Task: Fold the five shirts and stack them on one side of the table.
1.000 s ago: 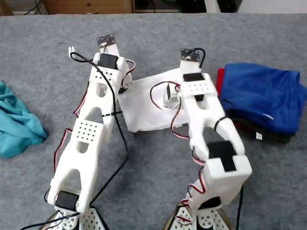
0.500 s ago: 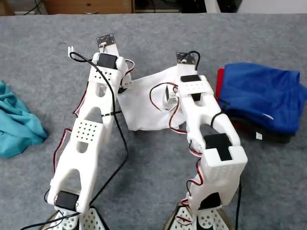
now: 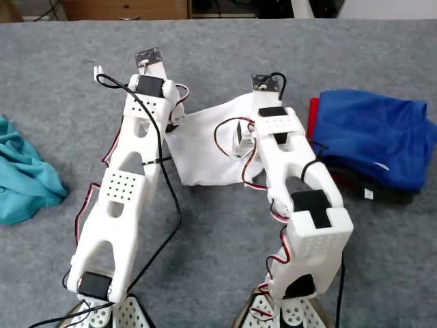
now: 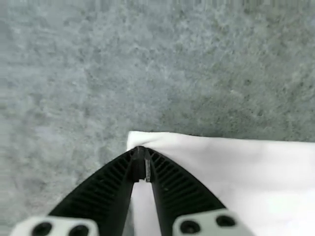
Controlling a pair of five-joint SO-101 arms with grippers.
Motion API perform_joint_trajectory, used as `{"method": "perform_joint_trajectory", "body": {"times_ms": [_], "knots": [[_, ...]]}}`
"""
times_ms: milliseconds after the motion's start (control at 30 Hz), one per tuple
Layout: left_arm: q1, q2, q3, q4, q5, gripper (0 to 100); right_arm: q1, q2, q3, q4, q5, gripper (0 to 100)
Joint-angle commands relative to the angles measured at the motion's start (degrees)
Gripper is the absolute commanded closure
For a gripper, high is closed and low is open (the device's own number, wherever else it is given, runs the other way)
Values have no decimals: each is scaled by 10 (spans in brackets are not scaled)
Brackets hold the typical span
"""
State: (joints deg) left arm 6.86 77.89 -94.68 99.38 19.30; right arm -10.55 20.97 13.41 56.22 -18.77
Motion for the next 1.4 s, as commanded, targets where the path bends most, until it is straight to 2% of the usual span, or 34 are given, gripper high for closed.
{"method": "perform_joint_trajectory", "body": {"times_ms": [0, 133, 333, 433, 633, 767, 933, 1200, 1367], "knots": [[-33, -64, -11, 14, -4, 890, 14, 1, -15, -11, 4, 996], [-37, -82, -9, 14, -1, 811, 12, 2, -7, -20, 4, 996], [-47, -93, 47, 17, -4, 806, 12, 1, -3, -22, 4, 996], [-44, -131, 143, 17, -4, 787, 13, 1, -3, -22, 4, 997], [-14, -302, 366, 13, 0, 749, 13, 1, -3, -22, 4, 997], [6, -334, 454, -52, 59, 749, 14, 1, -3, -22, 4, 997], [6, -334, 476, -91, 114, 750, 14, 0, -3, -22, 4, 997], [10, -311, 528, -194, 149, 750, 14, 0, -2, -21, 6, 997], [13, -269, 527, -193, 177, 750, 14, 0, -2, -20, 5, 997]]}}
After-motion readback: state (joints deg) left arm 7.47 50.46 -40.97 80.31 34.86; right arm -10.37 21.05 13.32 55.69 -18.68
